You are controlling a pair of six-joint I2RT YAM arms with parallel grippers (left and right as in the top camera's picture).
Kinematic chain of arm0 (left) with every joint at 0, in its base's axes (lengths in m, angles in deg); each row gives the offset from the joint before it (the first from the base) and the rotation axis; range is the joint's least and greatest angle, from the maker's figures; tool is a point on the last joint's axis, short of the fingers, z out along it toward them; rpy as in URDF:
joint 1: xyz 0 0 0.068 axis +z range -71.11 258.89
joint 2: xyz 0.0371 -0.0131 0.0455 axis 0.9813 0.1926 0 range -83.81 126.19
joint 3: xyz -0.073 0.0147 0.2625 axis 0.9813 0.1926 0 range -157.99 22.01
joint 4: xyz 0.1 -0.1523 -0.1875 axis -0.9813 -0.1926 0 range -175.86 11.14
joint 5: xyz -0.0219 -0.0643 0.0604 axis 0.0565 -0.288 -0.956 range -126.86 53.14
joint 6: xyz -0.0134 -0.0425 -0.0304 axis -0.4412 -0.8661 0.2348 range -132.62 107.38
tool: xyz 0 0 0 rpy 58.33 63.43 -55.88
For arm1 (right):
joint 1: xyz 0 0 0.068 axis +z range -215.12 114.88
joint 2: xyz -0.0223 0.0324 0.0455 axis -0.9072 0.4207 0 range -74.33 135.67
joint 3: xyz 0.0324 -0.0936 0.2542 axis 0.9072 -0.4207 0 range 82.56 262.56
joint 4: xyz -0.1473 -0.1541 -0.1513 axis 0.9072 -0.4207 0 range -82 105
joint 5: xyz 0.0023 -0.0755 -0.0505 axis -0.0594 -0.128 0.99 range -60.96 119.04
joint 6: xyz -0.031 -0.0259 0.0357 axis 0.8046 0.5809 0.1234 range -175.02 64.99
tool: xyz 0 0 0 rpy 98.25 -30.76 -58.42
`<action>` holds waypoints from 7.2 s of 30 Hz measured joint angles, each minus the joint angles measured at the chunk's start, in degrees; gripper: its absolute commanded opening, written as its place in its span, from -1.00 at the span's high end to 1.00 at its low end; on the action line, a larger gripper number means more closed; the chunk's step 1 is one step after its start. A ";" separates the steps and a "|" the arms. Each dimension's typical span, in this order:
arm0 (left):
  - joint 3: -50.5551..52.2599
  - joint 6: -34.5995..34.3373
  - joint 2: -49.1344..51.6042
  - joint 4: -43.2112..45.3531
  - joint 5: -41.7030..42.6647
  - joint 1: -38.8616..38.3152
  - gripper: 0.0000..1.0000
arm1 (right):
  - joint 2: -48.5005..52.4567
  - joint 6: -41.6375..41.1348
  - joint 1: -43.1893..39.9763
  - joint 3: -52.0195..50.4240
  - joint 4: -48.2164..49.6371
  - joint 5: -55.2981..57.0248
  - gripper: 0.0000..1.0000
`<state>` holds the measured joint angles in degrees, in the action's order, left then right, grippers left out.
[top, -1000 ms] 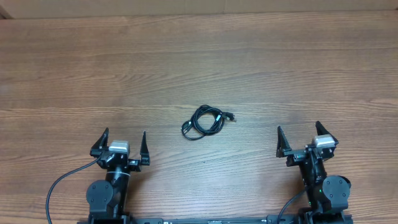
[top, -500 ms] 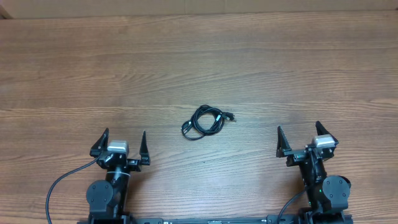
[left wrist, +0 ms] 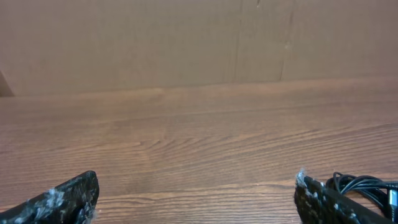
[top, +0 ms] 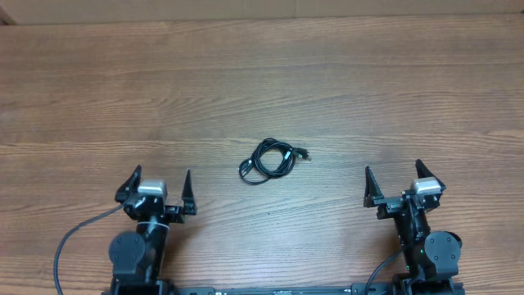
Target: Untangle cables
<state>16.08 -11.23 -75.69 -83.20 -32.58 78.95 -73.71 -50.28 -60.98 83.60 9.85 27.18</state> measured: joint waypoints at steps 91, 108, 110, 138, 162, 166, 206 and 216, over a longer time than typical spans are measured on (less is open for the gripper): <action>-57.48 2.51 91.21 -20.85 2.56 -23.74 -0.64 | 0.00 0.00 0.02 0.00 0.02 -0.02 -1.00; -57.48 5.18 98.60 -22.58 2.78 -25.97 0.17 | 0.00 0.00 0.02 0.00 0.04 -0.02 -1.00; -57.48 5.01 98.71 -23.17 2.78 -25.97 0.32 | 0.00 0.00 0.02 0.00 0.02 -0.02 -1.00; -63.23 4.79 98.71 -27.54 14.27 -25.94 0.92 | 0.00 -7.48 0.02 0.00 0.55 -2.16 -1.00; -63.23 5.14 98.71 -24.30 28.39 -26.14 0.92 | 26.40 -21.16 0.00 24.68 -27.91 -18.71 -1.00; -63.23 6.19 98.71 -24.30 31.93 -27.26 0.92 | 33.94 -19.32 0.00 32.98 -32.54 -20.85 -1.00; -67.08 7.78 98.71 -22.18 43.12 -32.70 0.92 | 62.82 -16.68 0.02 37.22 -31.17 -27.41 0.64; -67.08 7.78 98.71 -22.18 43.12 -32.70 0.92 | 62.82 -16.70 0.02 37.22 -31.39 -27.71 0.63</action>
<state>-51.00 -3.45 23.02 -105.38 10.54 46.25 -10.89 -66.98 -60.95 120.82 -21.54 -0.54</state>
